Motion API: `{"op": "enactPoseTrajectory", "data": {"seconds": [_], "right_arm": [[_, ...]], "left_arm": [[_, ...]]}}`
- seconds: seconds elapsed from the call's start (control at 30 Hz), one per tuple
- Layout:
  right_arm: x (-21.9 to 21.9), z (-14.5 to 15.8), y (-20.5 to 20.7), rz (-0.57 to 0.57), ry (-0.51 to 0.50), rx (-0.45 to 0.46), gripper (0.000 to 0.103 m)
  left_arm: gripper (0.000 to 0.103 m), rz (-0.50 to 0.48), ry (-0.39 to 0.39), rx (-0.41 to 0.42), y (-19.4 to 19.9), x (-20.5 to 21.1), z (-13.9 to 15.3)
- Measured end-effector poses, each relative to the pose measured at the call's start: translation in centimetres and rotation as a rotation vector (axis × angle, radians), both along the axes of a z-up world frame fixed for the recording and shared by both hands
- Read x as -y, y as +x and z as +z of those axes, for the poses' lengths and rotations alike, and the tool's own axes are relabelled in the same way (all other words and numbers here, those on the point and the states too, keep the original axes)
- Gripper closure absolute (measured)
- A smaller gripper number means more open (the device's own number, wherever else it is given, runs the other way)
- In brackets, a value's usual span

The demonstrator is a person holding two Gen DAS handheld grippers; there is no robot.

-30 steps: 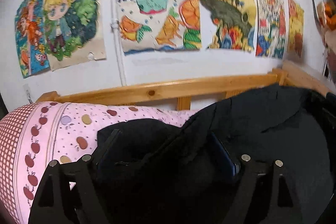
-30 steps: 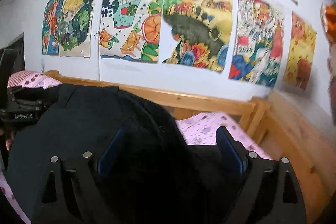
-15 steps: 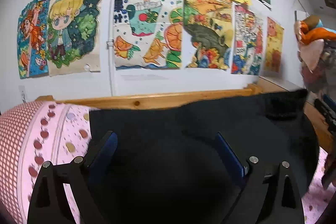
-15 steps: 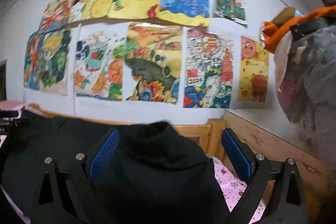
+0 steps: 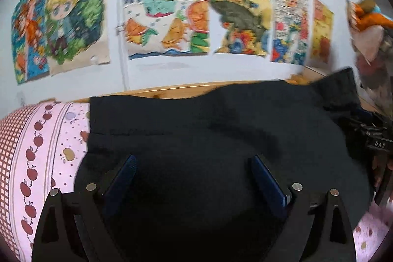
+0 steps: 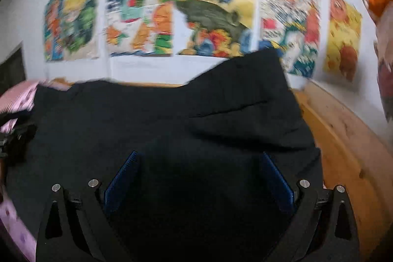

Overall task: Fold large clothes
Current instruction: 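Grasp the folded jacket edge with both grippers and pull it taut, then lower the held jacket edge onto the bed with both grippers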

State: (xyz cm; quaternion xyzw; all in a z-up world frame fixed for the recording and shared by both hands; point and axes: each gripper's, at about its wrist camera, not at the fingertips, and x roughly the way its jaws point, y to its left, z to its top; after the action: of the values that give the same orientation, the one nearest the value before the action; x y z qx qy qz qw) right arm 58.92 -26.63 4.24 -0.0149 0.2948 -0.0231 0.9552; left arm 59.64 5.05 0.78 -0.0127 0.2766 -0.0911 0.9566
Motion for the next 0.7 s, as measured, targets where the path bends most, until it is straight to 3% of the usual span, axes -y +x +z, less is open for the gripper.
{"op": "enactPoseTrajectory", "data": {"seconds": [0.13,0.23,0.3,0.47,0.57,0.63,0.7], "right_arm": [[2.7,-1.1,2.3,-0.079,0.078,-0.048,0.007],[3.2,-2.8,3.2,-0.068,0.114,-0.074,0.007],[3.1,-3.9,3.5,-0.047,0.123,-0.071,0.001],[2.8,-5.4,3.4,-0.052,0.114,-0.081,0.001],[2.4,-4.5,2.3,-0.072,0.078,-0.036,0.001],[1.6,-3.1,0.6,-0.088,0.037,0.042,0.001],[0.4,-2.0,-1.2,-0.019,0.025,0.108,0.002]], "left_arm": [[0.008,0.087,-0.027,-0.056,2.4,-2.0,-0.9],[0.001,0.105,-0.126,-0.109,3.5,-3.4,-1.9],[0.000,0.101,-0.171,-0.119,3.9,-3.9,-2.6],[0.000,0.087,-0.162,-0.138,4.4,-3.4,-3.4],[0.000,0.098,-0.136,-0.124,3.8,-3.1,-3.1],[0.000,0.102,-0.117,-0.092,3.0,-2.9,-2.4],[0.000,0.051,-0.112,-0.048,1.9,-2.4,-1.7]]}}
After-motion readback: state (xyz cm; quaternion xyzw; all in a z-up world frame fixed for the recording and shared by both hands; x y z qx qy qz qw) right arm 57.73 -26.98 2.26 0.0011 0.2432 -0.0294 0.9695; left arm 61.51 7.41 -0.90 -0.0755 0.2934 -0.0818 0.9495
